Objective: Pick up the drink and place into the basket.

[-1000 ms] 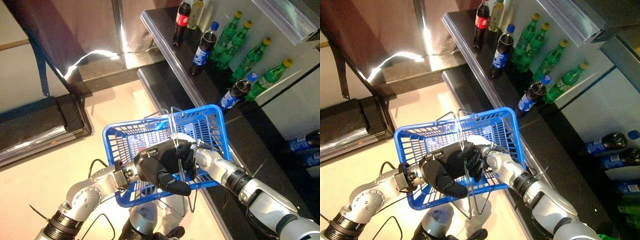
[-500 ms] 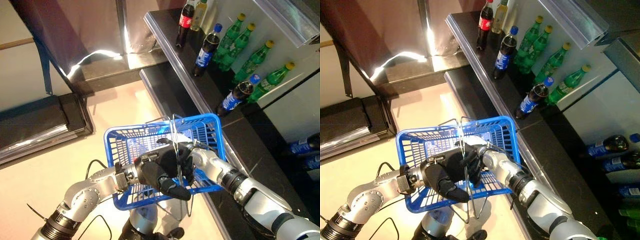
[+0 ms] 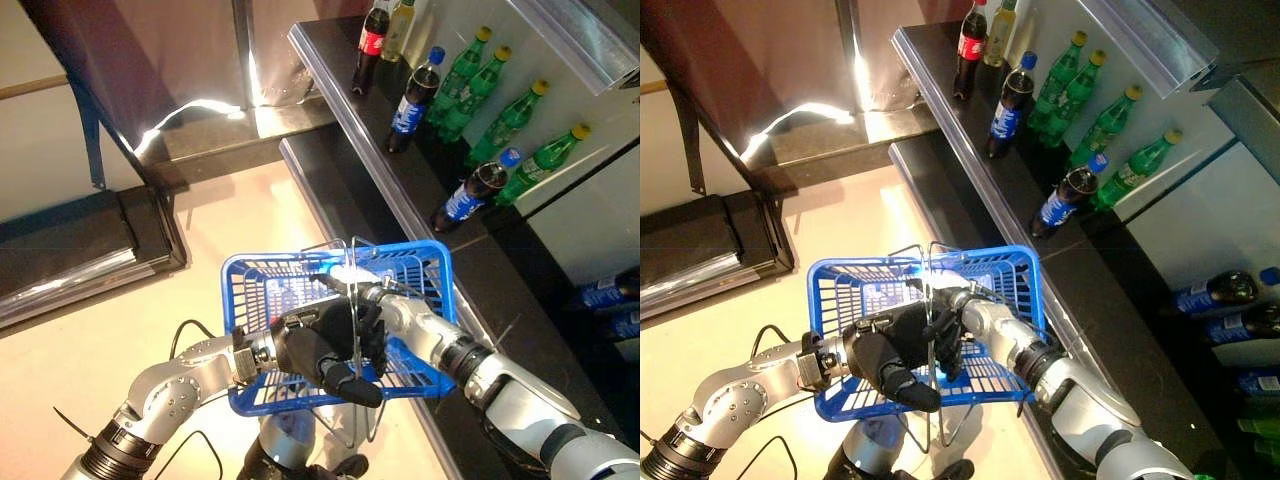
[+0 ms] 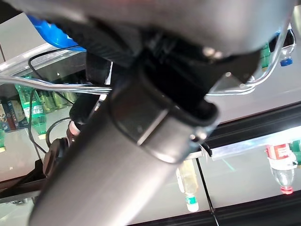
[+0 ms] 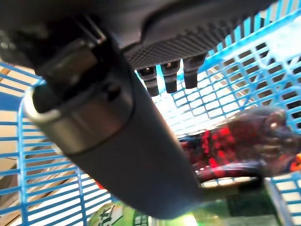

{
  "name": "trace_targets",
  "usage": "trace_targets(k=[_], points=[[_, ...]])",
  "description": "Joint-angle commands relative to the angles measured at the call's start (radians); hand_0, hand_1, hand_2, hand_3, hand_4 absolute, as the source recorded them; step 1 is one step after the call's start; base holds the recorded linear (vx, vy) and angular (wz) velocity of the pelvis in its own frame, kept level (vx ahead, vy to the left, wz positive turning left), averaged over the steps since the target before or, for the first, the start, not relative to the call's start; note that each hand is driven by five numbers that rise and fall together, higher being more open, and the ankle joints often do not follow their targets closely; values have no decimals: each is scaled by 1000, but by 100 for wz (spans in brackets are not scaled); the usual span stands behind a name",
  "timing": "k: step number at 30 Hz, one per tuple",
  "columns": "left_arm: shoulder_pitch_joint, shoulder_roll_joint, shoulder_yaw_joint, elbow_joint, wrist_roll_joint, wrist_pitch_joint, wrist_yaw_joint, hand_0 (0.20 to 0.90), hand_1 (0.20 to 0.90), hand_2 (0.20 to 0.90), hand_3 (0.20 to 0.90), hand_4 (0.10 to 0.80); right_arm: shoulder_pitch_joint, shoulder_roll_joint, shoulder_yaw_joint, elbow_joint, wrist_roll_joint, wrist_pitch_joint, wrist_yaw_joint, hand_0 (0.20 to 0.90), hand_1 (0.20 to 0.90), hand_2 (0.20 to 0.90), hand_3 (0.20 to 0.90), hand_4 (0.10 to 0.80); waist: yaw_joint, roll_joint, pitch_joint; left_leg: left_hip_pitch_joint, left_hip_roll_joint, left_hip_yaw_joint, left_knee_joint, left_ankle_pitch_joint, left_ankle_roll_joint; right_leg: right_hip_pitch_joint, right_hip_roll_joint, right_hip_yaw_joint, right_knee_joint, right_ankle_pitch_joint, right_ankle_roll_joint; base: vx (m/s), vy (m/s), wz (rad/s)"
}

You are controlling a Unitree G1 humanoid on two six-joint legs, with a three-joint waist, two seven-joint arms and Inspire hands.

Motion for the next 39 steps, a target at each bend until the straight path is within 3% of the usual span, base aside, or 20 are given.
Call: trace_targets(k=[1, 6, 14, 23, 30, 39], points=[[-51, -232, -42, -234, -208, -200, -152, 300, 300, 300, 200, 100, -7, 44, 27, 42, 51, -3, -72, 900, 900, 900, 900, 800, -11, 12, -356, 59, -3, -1, -53, -72, -1, 7, 41, 0, 19, -8, -16, 14, 30, 0], [-23, -235, -4, -224, -198, -257, -92, 300, 300, 300, 200, 100, 49, 0, -17, -47, 101, -1, -104, 900, 900, 900, 900, 800, -46, 20, -359, 49, -12, 20, -53, -48, 12, -13, 28, 6, 21, 17, -12, -28, 98, -1], [-5, -251, 82, -178, -157, -405, 43, 300, 300, 300, 200, 100, 202, -118, -106, -304, 176, -67, -139, 900, 900, 900, 900, 800, -158, 30, -355, 51, 7, 112, -53, -60, 22, -54, 25, 90, 18, 23, 3, -29, 68, -35], [43, -254, 191, -74, -118, -544, 131, 300, 300, 300, 200, 100, 480, -224, -352, -578, 228, -262, -237, 900, 900, 900, 900, 800, -312, 71, -348, 71, 31, 228, -53, -85, 31, -92, 16, 192, 24, 28, 18, -37, 51, -37], [98, -273, 258, 3, -74, -589, 147, 300, 300, 300, 200, 100, 623, -196, -498, -643, 305, -340, -286, 900, 900, 900, 900, 800, -389, 93, -339, 89, 42, 287, -53, -100, 35, -107, 13, 238, 30, 27, 18, -10, 41, -25], [164, -278, 302, 197, -2, -581, 201, 300, 300, 300, 200, 100, 790, -158, -668, -613, 457, -401, -361, 900, 900, 900, 900, 800, -475, 111, -314, 114, 49, 347, -53, -118, 38, -122, 5, 281, 40, 29, 21, -10, 22, -14]])
